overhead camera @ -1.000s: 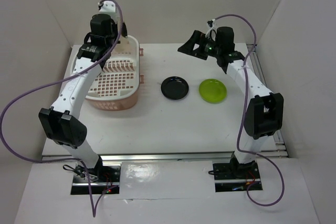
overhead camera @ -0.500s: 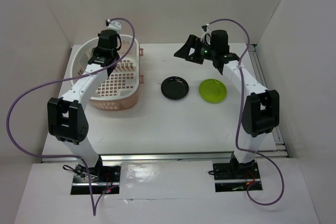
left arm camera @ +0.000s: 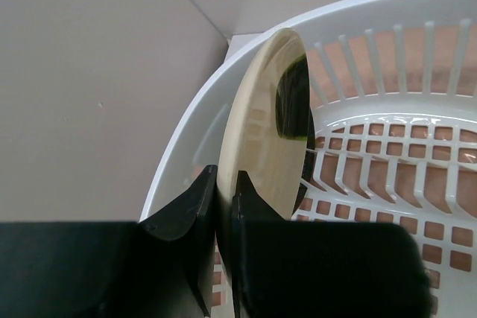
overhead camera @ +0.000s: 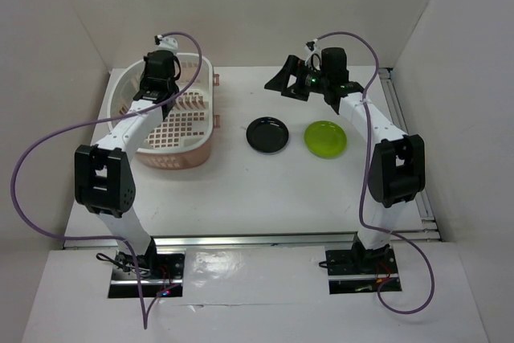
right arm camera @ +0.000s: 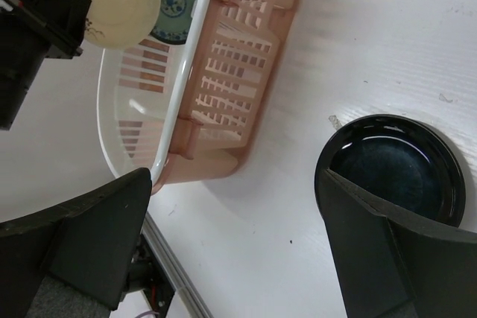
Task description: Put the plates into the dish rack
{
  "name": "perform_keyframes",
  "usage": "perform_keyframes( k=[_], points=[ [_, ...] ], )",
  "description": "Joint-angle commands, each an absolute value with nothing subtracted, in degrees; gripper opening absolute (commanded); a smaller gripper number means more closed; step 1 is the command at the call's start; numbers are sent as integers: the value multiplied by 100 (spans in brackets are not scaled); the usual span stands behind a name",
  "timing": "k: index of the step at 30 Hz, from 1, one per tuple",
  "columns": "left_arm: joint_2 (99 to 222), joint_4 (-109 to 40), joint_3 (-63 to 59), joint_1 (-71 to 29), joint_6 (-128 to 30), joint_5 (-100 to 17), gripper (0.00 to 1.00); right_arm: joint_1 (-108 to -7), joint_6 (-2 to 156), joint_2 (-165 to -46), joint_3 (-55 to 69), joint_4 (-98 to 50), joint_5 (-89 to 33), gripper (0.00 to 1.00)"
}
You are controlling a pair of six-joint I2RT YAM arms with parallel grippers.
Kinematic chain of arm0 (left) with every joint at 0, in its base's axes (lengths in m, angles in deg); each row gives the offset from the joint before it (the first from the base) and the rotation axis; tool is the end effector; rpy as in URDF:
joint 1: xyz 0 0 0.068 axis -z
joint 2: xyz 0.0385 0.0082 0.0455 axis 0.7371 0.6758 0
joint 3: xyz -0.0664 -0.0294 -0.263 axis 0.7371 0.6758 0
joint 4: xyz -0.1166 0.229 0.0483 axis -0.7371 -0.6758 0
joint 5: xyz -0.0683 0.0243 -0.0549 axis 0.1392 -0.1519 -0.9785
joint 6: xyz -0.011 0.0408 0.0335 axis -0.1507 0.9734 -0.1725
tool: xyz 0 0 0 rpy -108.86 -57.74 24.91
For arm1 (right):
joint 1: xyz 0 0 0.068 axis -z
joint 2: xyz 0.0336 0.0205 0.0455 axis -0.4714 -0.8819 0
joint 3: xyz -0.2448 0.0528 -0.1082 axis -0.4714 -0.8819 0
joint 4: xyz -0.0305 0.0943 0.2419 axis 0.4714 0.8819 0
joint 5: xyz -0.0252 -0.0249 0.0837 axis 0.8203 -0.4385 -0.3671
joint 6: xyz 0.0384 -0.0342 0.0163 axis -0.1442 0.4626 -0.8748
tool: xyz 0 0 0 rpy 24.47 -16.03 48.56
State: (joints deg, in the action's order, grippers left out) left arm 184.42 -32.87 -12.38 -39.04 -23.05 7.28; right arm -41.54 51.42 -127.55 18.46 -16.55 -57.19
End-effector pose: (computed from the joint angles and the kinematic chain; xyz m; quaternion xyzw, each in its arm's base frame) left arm 0.4127 -0.0379 0.3376 -0.0655 0.7625 0.3003 0.5693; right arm 0.4096 0.1200 0.3169 -0.0393 0.8128 0.4485 0.3696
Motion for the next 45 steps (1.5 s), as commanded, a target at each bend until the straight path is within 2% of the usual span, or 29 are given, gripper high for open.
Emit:
perform_keyframes(
  k=[1, 22, 42, 43, 45],
  points=[
    [18655, -2939, -1421, -4010, -2502, 843, 0, -4210, 5104, -12730, 1854, -1912, -5837, 100],
    [19579, -3676, -2062, -4230, -3372, 536, 0, -4210, 4990, -12940, 1915, -1973, -6004, 100],
    [20079, -3976, -2413, -4283, -3487, 175, 0, -4210, 4875, -13266, 2188, -2078, -6276, 100],
    [20080, -4028, -2414, -4283, -3539, 175, 4, -4210, 4875, -13266, 2188, -2079, -6276, 100],
    [20080, -4028, -2414, -4283, -3539, 175, 20, -4210, 4875, -13266, 2188, -2079, -6276, 100]
  ],
)
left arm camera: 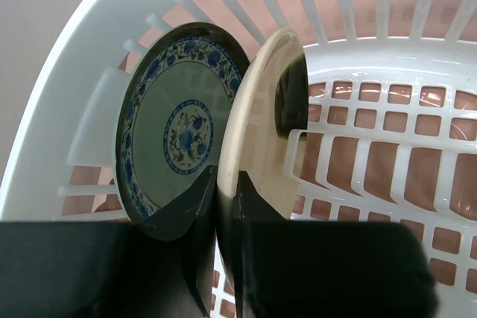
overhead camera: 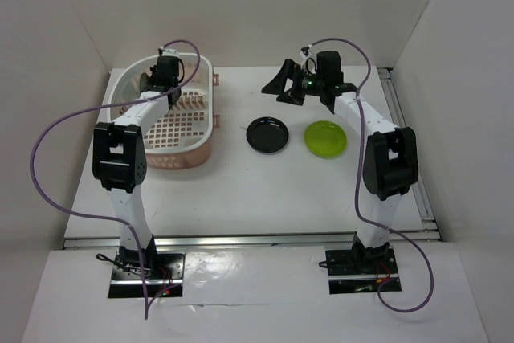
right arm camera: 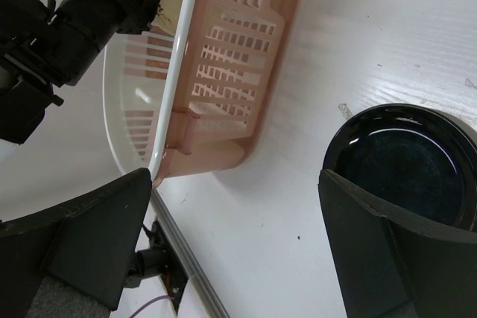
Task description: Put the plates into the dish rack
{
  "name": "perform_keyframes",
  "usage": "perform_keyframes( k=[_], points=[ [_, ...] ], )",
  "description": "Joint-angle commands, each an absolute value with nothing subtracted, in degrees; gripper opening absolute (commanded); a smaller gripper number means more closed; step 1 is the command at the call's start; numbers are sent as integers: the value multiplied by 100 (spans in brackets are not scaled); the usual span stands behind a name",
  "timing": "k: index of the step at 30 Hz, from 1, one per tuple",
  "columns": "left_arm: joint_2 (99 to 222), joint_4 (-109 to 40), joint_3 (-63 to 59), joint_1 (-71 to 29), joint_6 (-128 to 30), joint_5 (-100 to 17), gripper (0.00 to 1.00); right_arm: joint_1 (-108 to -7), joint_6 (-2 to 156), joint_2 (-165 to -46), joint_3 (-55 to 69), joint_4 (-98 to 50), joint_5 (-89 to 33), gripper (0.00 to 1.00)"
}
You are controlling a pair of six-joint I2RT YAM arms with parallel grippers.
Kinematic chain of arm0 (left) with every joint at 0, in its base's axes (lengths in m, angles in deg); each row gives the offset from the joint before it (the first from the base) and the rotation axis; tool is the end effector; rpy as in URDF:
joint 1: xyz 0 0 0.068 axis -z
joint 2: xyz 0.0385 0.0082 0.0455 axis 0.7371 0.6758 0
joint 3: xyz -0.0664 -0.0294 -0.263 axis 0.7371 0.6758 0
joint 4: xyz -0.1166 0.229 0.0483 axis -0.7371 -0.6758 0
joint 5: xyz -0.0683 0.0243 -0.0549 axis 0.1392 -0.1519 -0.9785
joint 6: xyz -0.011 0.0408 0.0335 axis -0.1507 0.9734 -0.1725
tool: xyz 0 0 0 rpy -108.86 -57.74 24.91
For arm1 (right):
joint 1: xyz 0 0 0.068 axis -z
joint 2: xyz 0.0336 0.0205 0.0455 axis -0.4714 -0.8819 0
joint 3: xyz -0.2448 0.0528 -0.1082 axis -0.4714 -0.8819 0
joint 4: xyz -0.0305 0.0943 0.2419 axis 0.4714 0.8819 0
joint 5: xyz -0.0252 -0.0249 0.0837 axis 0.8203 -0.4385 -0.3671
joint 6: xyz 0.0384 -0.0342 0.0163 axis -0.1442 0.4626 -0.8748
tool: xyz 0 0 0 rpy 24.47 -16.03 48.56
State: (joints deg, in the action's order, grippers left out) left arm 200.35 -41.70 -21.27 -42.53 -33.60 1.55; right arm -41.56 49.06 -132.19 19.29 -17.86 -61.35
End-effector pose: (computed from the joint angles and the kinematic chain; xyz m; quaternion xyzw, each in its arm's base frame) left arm 0.4719 -0.0206 0.2578 -0.0883 0.8312 0.2520 0.4878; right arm 0.4245 0.1257 0.2911 -0.0344 0.8163 0.4762 0.3250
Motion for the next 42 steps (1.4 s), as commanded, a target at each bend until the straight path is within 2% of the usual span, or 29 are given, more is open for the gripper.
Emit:
perform_keyframes(
  k=[1, 2, 6, 9, 10, 12, 15, 18, 23, 28, 29, 31, 32, 36, 38, 40, 42],
  points=[
    [20080, -4028, -2414, -4283, -3539, 175, 27, -4210, 4875, -13266, 2188, -2079, -6276, 100],
    [20080, -4028, -2466, -4283, -3539, 175, 35, -4210, 4875, -13266, 2188, -2079, -6276, 100],
    [20080, -4028, -2467, -4283, -3592, 228, 48, -4210, 4875, -13266, 2188, -2079, -6276, 100],
    [20027, -4081, -2519, -4283, -3592, 228, 70, -4210, 4875, -13266, 2188, -2079, -6276, 100],
    [20027, -4081, -2519, -4283, -3592, 280, 83, -4210, 4928, -13266, 2188, -2026, -6207, 100],
    [19957, -4081, -2519, -4283, -3540, 332, 99, -4210, 4981, -13266, 2188, -1886, -6013, 100],
    [19685, -4133, -2642, -4283, -3469, 185, 100, -4210, 5200, -13213, 2240, -1728, -5759, 100],
    [19316, -4703, -3037, -4283, -3784, -596, 100, -4210, 5481, -13152, 2241, -1482, -5416, 100],
    [18508, -5398, -3258, -4283, -4969, -2666, 100, -4210, 5859, -12941, 2188, -1165, -4696, 100],
    [17594, -5399, -2942, -4283, -5893, -4270, 100, -4210, 5913, -12555, 1670, -954, -4115, 100],
    [17514, -5399, -2880, -4283, -6356, -4916, 100, -4210, 5965, -12336, 1565, -954, -4114, 100],
    [17338, -5067, -2547, -4283, -6807, -5622, 100, -4210, 5965, -12124, 1240, -1033, -4001, 100],
    [17216, -4891, -2389, -4222, -7148, -6348, 100, -4271, 5965, -12062, 1239, -893, -4000, 100],
    [17057, -3996, -1538, -3959, -8062, -7441, 100, -4526, 6018, -11730, 783, -760, -4000, 100],
    [16986, -3138, -1176, -3757, -8503, -7987, 100, -4658, 5940, -11378, 169, -909, -3677, 100],
    [16986, -2782, -851, -3546, -8882, -8087, 100, -4711, 5676, -10824, -497, -1128, -3192, 100],
    [16986, -2833, -849, -3152, -8796, -8166, 100, -4388, 5413, -10552, -860, -1278, -3479, 100]
  ],
)
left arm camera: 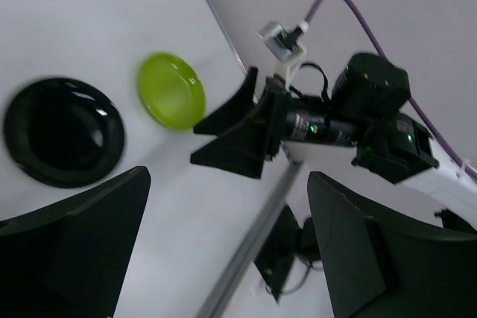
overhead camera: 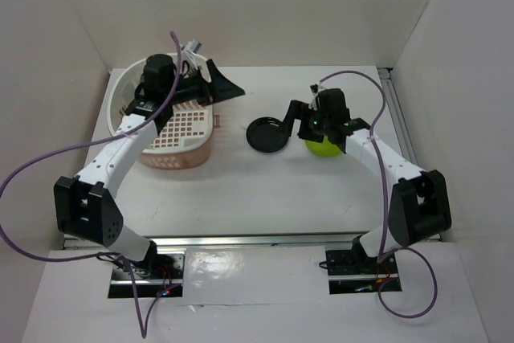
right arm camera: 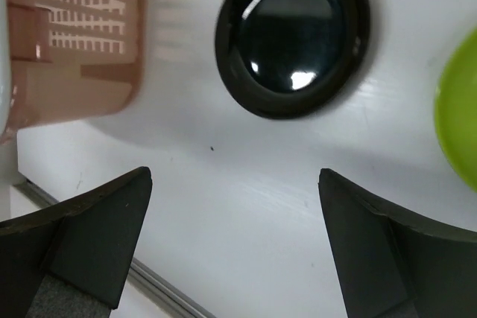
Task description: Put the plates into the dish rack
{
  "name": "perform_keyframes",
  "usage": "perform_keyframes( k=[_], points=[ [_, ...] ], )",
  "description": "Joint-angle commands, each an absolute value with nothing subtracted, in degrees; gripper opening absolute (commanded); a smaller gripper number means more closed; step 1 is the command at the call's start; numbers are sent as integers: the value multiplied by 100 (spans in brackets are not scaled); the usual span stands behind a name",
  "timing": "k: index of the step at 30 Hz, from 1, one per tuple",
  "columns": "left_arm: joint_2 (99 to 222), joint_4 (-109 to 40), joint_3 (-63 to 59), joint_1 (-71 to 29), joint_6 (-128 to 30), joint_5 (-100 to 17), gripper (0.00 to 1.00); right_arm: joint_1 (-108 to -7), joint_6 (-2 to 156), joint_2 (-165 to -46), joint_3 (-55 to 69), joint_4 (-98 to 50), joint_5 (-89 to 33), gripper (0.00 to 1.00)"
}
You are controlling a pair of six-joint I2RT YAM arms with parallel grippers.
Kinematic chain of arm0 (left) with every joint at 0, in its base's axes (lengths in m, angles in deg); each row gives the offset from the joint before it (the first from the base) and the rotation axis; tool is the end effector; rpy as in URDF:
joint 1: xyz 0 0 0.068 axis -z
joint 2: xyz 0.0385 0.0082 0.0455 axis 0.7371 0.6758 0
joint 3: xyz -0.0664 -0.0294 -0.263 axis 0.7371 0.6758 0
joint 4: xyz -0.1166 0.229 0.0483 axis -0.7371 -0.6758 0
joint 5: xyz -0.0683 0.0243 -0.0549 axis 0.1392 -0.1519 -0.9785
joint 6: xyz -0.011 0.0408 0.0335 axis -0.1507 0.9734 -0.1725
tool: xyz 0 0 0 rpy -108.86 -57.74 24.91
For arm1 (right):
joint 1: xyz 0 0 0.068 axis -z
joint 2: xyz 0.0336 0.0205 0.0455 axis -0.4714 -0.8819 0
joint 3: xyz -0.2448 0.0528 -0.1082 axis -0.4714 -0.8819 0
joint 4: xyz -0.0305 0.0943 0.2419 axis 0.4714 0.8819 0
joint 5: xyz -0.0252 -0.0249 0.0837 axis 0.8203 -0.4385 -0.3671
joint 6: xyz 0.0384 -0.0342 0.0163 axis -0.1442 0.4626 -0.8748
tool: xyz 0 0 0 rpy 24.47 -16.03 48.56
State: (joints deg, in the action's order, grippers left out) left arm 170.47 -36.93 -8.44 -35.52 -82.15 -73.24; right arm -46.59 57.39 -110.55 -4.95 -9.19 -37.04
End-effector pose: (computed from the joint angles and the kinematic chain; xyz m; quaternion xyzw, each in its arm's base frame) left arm 0.3378 -0.0950 0.3947 0.0192 0.7394 -0.5214 0.4255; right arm 0.3168 0.1169 0.2709 -0.0023 0.8906 0.2904 0.3501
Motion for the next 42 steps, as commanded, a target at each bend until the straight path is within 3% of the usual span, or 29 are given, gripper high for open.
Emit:
perform_keyframes(
  k=[1, 6, 13, 19, 28, 42],
  points=[
    [16986, -3033, -919, -3001, -8595, -8166, 100, -4325, 5359, -10550, -975, -1331, -3534, 100],
    [17039, -3545, -1140, -2359, -8311, -8033, 100, -4499, 5131, -10121, -1546, -1507, -3255, 100],
    [17152, -2026, -577, -2305, -9646, -8762, 100, -4317, 4262, -9225, -2741, -1910, -1770, 99],
    [17214, -1998, -489, -2305, -9595, -8816, 100, -3833, 4111, -8968, -3129, -1964, -1100, 99],
    [17381, -1427, -313, -2305, -9920, -8983, 100, -2717, 4120, -9416, -3621, -2754, -1662, 96],
    [17434, -1663, -436, -2305, -9710, -9089, 100, -2119, 4410, -11058, -3727, -4178, -2637, 86]
  ],
)
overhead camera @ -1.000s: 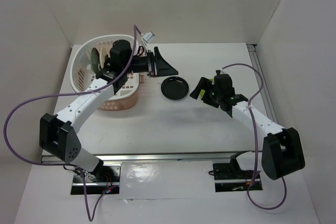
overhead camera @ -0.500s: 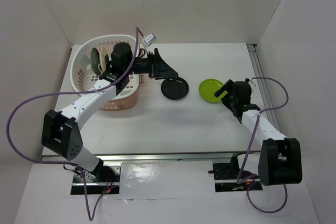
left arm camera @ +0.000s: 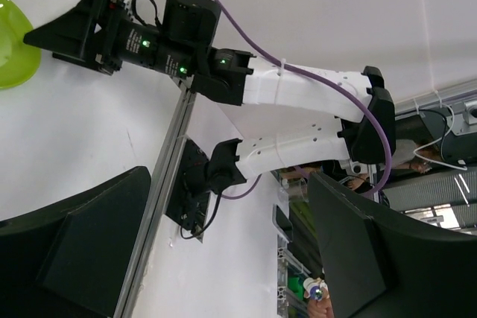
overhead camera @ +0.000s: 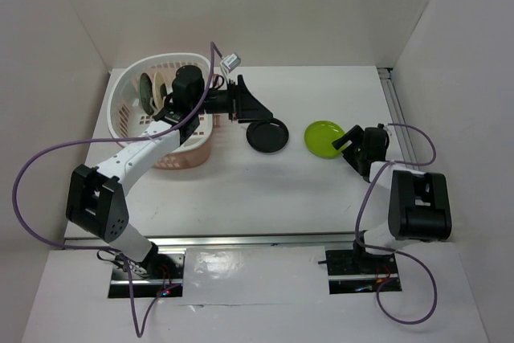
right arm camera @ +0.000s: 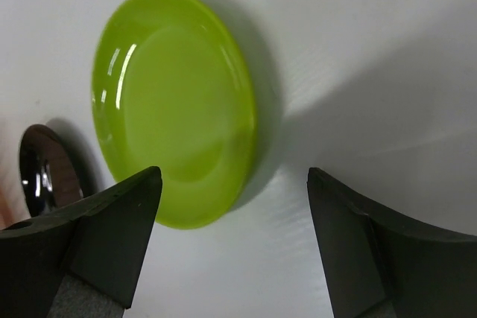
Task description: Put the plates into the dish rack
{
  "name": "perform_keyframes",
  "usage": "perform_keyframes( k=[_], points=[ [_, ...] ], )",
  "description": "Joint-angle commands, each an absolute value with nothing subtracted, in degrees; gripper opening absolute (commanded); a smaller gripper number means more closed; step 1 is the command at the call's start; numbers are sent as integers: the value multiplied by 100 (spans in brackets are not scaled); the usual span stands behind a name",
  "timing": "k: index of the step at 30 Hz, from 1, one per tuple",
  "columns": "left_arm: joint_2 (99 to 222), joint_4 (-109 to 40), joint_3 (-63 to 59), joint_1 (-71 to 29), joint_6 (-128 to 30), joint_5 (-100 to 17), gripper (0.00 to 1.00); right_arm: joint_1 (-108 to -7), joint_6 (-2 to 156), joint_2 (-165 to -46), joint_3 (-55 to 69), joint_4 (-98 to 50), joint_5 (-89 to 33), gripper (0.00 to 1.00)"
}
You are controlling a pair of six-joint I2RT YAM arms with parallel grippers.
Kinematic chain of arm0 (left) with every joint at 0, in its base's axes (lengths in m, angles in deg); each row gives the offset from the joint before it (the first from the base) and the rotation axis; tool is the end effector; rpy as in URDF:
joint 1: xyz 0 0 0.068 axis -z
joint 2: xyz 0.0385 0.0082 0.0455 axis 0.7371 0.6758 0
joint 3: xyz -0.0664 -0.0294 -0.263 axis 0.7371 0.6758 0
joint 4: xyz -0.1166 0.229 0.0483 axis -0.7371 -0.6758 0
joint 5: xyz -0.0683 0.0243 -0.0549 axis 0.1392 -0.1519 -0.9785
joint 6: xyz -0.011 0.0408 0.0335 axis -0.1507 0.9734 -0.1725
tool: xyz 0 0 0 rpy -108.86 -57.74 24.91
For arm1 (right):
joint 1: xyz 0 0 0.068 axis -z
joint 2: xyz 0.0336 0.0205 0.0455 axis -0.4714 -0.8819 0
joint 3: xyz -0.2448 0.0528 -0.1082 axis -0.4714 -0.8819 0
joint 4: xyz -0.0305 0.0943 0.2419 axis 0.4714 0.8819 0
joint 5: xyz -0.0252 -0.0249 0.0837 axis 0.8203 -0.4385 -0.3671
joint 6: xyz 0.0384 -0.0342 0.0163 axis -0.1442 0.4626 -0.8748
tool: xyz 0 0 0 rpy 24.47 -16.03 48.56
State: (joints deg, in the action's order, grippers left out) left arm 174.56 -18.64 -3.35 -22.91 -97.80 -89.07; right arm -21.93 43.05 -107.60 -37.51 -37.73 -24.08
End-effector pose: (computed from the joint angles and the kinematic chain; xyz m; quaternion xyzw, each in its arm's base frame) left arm 0.3189 -0.1782 0.3710 0.1325 0.6874 -0.6693 0.2489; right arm 0.2704 -0.0266 0.1493 0.3461 0.8327 0.1603 0.4013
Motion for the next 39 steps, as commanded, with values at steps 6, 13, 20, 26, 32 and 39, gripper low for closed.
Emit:
perform_keyframes(
  k=[6, 13, 20, 26, 32, 39],
  points=[
    [17434, -1831, -498, -2305, -9586, -9027, 100, -1934, 4523, -11726, -3569, -4487, -3138, 73],
    [17434, -2059, -612, -2305, -9402, -8975, 100, -1873, 4524, -11789, -3499, -4320, -3086, 56],
    [17487, -1954, -612, -2305, -9455, -9036, 100, -1820, 4524, -11737, -3499, -4267, -3033, 42],
    [17487, -1954, -612, -2305, -9455, -9036, 100, -1820, 4418, -11912, -3394, -4153, -2910, 13],
    [17487, -2611, -831, -2305, -8851, -8765, 100, -1820, 4208, -11983, -3059, -3959, -2857, 0],
    [17794, -4017, -1569, -2305, -8023, -7772, 100, -1820, 3900, -10817, -2471, -3741, -2718, 0]
  ],
)
